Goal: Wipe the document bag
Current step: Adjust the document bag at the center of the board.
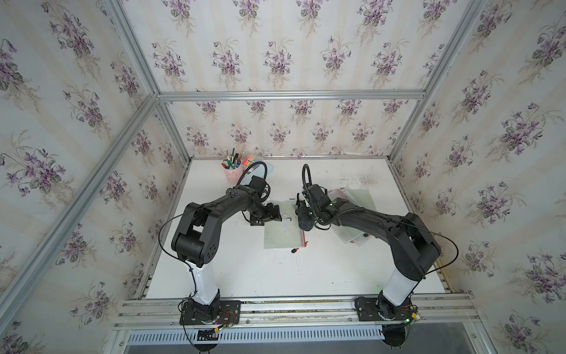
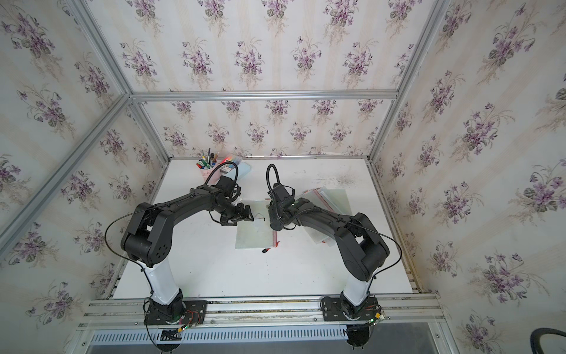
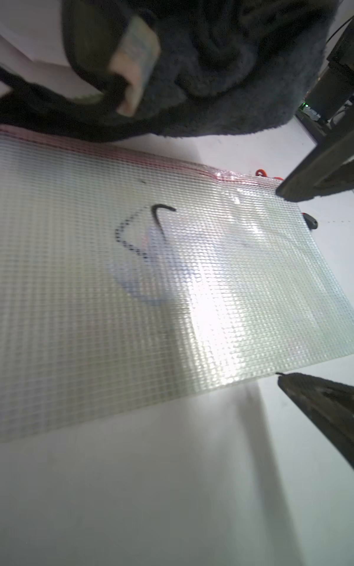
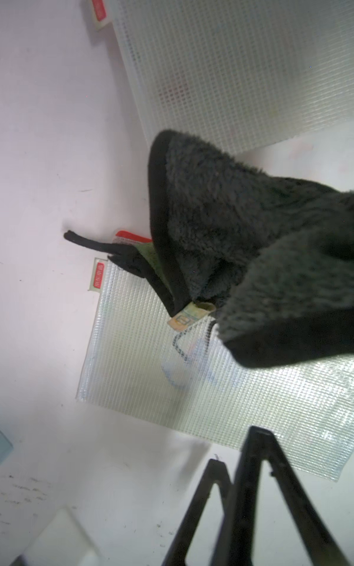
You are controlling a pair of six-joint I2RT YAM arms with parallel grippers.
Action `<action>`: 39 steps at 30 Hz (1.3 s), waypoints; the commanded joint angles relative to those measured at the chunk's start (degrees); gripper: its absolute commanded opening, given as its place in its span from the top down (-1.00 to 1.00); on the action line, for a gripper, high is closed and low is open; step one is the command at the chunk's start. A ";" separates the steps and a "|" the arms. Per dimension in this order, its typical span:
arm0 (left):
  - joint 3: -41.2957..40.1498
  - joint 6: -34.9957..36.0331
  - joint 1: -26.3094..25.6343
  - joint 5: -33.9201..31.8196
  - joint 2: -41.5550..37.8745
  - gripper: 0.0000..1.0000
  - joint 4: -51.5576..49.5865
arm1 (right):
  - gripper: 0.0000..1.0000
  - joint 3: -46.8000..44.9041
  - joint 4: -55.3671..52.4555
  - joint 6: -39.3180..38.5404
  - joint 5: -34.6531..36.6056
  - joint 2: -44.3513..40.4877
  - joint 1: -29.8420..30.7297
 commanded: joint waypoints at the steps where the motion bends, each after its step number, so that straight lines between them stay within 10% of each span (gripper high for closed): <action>1: 1.68 -0.20 0.66 -2.64 1.97 -0.79 1.07 | 0.45 -0.42 1.10 1.32 -0.80 1.20 1.47; 8: 2.43 0.69 1.12 -4.94 6.32 -0.81 1.26 | 0.45 -0.25 2.54 3.10 -0.35 5.24 4.21; 27: -0.59 -3.13 1.12 23.35 4.35 -0.85 17.06 | 0.45 -0.24 2.97 2.64 -1.00 8.07 4.25; 39: 7.65 -1.79 4.98 24.98 11.75 -0.86 15.03 | 0.45 -0.11 3.31 3.18 -1.17 8.72 4.24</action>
